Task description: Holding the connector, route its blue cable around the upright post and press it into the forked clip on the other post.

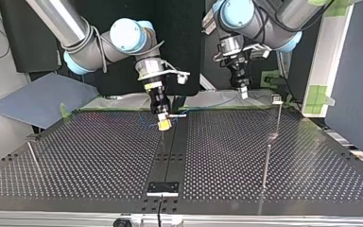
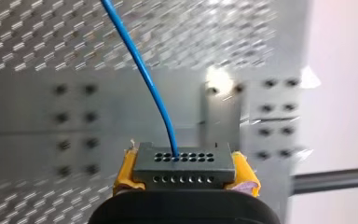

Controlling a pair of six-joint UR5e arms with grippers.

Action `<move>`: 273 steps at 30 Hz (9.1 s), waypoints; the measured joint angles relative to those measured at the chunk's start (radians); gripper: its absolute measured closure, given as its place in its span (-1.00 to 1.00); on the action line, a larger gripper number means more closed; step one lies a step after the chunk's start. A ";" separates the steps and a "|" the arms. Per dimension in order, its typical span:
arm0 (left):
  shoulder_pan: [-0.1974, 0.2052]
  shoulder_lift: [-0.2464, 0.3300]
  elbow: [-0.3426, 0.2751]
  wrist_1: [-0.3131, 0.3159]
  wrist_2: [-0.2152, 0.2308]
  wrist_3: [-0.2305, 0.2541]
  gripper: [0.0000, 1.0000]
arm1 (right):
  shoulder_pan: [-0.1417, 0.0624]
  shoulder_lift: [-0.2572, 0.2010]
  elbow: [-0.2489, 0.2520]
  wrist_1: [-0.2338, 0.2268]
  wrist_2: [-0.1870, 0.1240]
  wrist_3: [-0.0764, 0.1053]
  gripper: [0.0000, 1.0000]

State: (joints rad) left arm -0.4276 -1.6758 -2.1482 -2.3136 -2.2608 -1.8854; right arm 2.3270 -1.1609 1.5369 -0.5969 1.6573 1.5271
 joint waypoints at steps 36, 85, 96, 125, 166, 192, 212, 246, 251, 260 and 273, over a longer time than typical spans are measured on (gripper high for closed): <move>0.265 0.251 0.232 -0.272 0.251 -0.188 0.94 | 0.023 -0.027 -0.215 0.208 -0.143 0.004 1.00; 0.662 -0.039 0.511 -0.283 0.677 -0.260 0.89 | -0.013 0.153 -0.359 0.211 -0.139 0.027 1.00; 0.602 -0.040 0.513 -0.289 0.662 -0.243 0.89 | -0.016 0.156 -0.359 0.220 -0.112 0.027 1.00; 0.542 -0.055 0.416 -0.248 0.590 -0.242 0.84 | -0.012 0.204 -0.357 0.263 -0.109 0.021 1.00; 0.472 -0.191 0.414 -0.249 0.582 -0.195 -1.00 | -0.036 0.261 -0.160 0.124 -0.050 0.008 1.00; 0.471 -0.192 0.414 -0.251 0.576 -0.202 -1.00 | -0.039 0.402 0.030 -0.011 0.007 0.006 1.00; 0.470 -0.192 0.413 -0.251 0.574 -0.202 -1.00 | -0.047 0.514 0.062 -0.089 0.071 0.000 1.00; 0.470 -0.192 0.414 -0.255 0.576 -0.202 -1.00 | -0.164 0.702 0.130 -0.247 0.163 -0.010 1.00; 0.470 -0.192 0.414 -0.257 0.576 -0.202 -1.00 | -0.173 0.731 0.130 -0.260 0.163 -0.017 1.00; 0.471 -0.192 0.413 -0.257 0.574 -0.205 -1.00 | -0.185 0.712 0.155 -0.255 0.170 -0.041 1.00; 0.470 -0.192 0.413 -0.268 0.560 -0.209 -1.00 | -0.216 0.606 0.253 -0.337 0.145 -0.041 1.00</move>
State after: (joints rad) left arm 0.0426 -1.8674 -1.7348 -2.5819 -1.7007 -2.0940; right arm 2.1112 -0.5549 1.7899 -0.9338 1.8027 1.4859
